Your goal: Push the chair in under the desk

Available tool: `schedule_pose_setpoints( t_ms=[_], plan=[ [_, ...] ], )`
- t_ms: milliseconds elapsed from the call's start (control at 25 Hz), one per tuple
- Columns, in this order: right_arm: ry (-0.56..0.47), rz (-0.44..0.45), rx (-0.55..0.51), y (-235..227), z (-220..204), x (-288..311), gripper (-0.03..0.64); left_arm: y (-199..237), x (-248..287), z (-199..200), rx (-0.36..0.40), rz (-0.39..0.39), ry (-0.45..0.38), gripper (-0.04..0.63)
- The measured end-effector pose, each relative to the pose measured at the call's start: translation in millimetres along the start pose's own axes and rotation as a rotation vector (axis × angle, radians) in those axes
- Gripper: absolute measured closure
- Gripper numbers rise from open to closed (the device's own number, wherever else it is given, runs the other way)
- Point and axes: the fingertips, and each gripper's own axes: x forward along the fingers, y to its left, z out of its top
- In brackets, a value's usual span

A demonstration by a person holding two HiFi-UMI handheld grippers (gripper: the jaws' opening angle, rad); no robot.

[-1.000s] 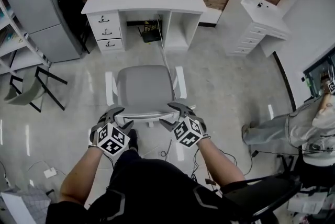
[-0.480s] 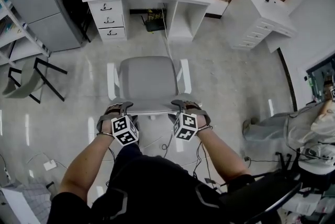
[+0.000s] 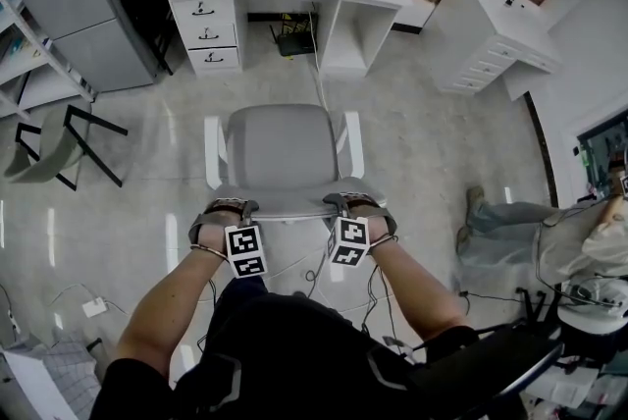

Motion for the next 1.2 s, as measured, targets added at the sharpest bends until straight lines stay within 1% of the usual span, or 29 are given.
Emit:
schedule_pose_setpoints(
  t_ms=[200,440,600,800,1040,1200],
  plan=[
    [0.010,-0.003,-0.050,-2,-1,7,0.520,3,8,-2,0.035,0.005,0.000,0.546],
    [0.032,-0.024,-0.064,-15,-5,21,0.548,14,17,-4,0.018,-0.015,-0.024,0.563],
    [0.050,0.000,-0.050,-23,-7,28,0.549,22,22,-6,0.004,-0.049,-0.033,0.566],
    [0.068,-0.007,-0.050,-36,-8,39,0.554,33,30,-8,0.013,-0.053,-0.040,0.574],
    [0.089,0.018,-0.040,-56,-3,51,0.561,56,39,-17,0.021,-0.069,-0.047,0.575],
    [0.095,0.007,-0.034,-67,2,58,0.568,69,44,-25,0.039,-0.073,-0.050,0.577]
  ],
)
